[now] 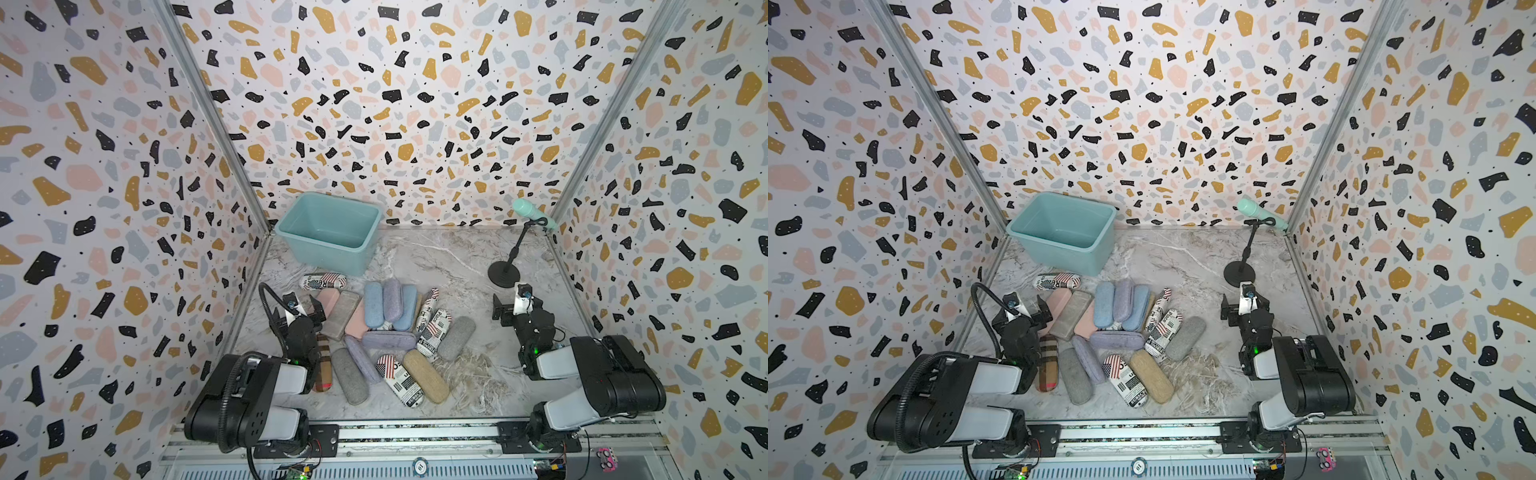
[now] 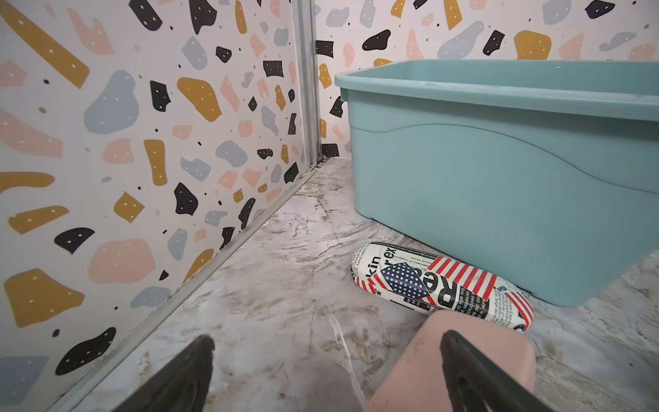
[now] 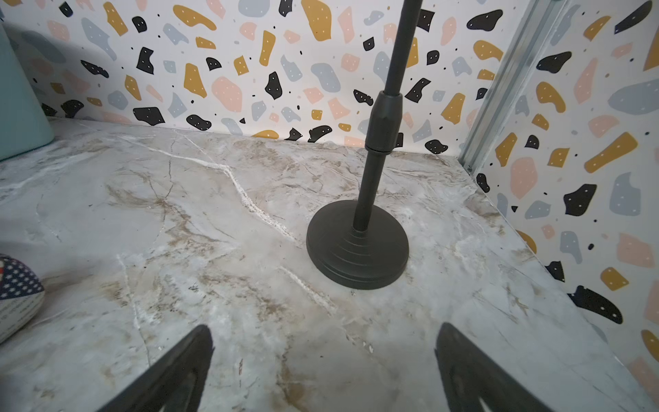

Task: Put the glasses cases into the storage boxes
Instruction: Move the storage box to the center of the board.

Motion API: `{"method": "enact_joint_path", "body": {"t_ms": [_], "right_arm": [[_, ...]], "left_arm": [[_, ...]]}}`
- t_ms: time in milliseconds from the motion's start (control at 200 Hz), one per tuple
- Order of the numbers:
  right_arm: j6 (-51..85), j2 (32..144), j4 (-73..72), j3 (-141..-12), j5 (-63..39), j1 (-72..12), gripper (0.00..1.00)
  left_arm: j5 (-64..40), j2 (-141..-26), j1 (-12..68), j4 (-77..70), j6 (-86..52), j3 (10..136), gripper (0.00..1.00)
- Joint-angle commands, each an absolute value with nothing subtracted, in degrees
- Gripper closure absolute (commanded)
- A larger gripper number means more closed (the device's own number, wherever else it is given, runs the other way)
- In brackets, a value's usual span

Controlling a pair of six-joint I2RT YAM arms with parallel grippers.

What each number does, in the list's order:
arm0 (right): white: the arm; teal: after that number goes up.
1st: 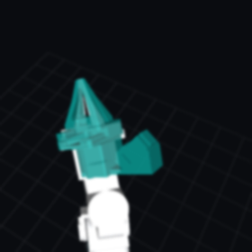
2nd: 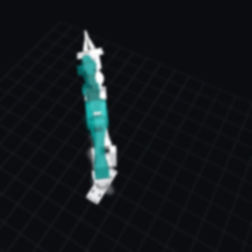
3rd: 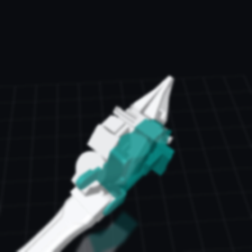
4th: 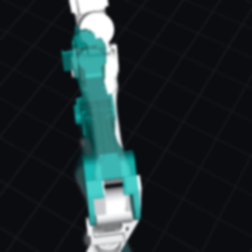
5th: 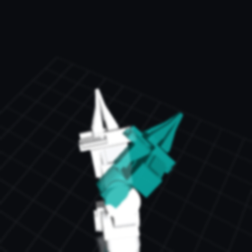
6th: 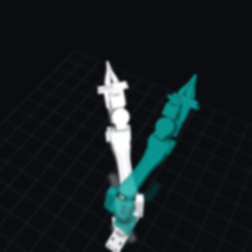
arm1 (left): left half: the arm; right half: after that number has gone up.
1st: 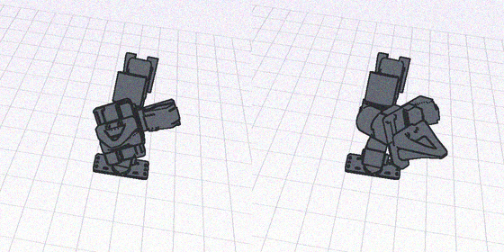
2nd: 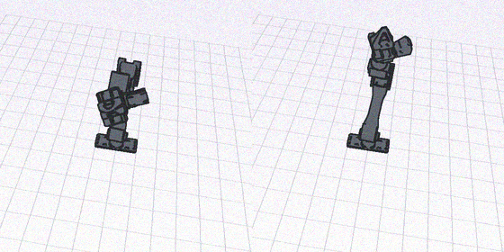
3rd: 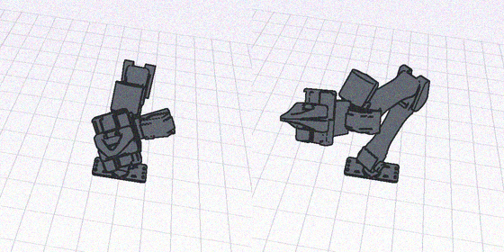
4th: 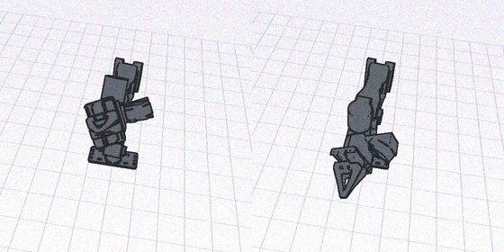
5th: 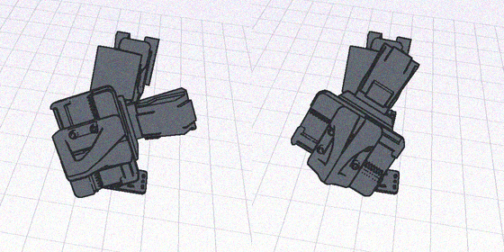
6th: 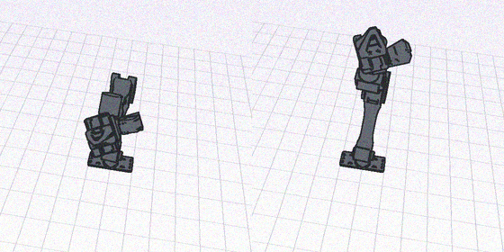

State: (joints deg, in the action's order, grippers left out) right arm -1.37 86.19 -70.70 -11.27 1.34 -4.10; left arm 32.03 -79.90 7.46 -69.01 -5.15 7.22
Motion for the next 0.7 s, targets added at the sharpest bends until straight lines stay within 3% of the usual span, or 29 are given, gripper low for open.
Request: {"method": "enact_joint_path", "body": {"t_ms": [0,696], "right_arm": [[-0.81,85.76,-70.75,-12.34,1.83,-4.32,0.01],[-0.92,85.69,-70.92,-12.20,1.93,-4.47,0.01]], "left_arm": [[32.43,-79.62,7.56,-70.75,-4.68,8.17,0.00],[32.47,-79.73,7.77,-70.40,-4.46,8.46,0.00]]}}
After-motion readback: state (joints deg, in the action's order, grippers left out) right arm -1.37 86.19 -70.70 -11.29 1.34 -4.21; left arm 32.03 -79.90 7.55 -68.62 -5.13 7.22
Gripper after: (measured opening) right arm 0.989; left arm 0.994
